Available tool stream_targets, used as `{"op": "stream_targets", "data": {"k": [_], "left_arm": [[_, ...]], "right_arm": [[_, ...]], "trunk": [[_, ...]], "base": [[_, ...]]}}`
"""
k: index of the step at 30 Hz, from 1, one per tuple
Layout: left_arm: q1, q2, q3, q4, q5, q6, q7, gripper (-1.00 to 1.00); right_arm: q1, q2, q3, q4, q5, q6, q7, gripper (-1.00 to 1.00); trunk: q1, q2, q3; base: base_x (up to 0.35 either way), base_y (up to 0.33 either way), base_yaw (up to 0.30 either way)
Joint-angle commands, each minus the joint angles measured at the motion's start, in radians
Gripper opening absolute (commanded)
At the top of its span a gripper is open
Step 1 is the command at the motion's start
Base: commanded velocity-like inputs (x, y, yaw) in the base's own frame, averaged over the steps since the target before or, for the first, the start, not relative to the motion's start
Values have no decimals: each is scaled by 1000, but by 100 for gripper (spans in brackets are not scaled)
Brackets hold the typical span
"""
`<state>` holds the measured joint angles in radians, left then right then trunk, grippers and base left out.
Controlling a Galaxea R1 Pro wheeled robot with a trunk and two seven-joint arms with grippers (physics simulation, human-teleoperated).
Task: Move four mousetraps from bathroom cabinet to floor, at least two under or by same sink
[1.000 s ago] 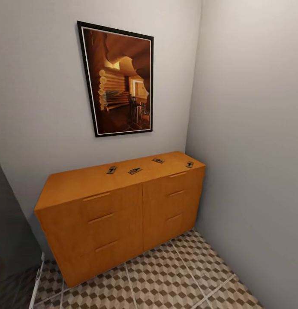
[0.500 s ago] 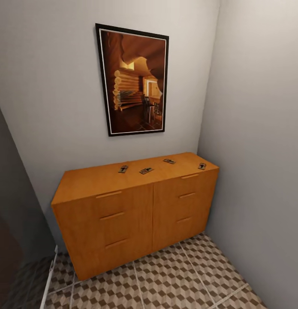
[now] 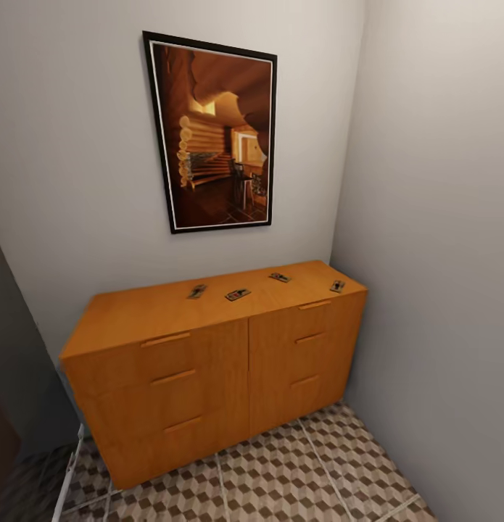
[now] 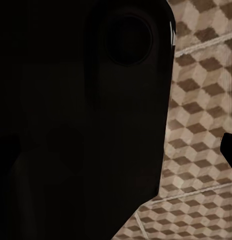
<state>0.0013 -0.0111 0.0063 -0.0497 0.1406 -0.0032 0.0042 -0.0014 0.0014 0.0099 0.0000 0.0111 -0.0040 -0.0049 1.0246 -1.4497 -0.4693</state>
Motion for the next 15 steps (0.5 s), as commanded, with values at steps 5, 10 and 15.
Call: {"op": "stream_targets", "data": {"k": [5,10,15], "left_arm": [[0,0,0,-1,8,-1,0,100],[0,0,0,-1,8,-1,0,100],[0,0,0,-1,8,-1,0,100]], "right_arm": [[0,0,1,0,1,-1,0,100],[0,0,1,0,1,-1,0,100],[0,0,1,0,1,-1,0,100]], "trunk": [[0,0,-1],[0,0,-1],[0,0,-1]], "base": [[215,-187,0],[215,-176,0],[198,-148,0]]}}
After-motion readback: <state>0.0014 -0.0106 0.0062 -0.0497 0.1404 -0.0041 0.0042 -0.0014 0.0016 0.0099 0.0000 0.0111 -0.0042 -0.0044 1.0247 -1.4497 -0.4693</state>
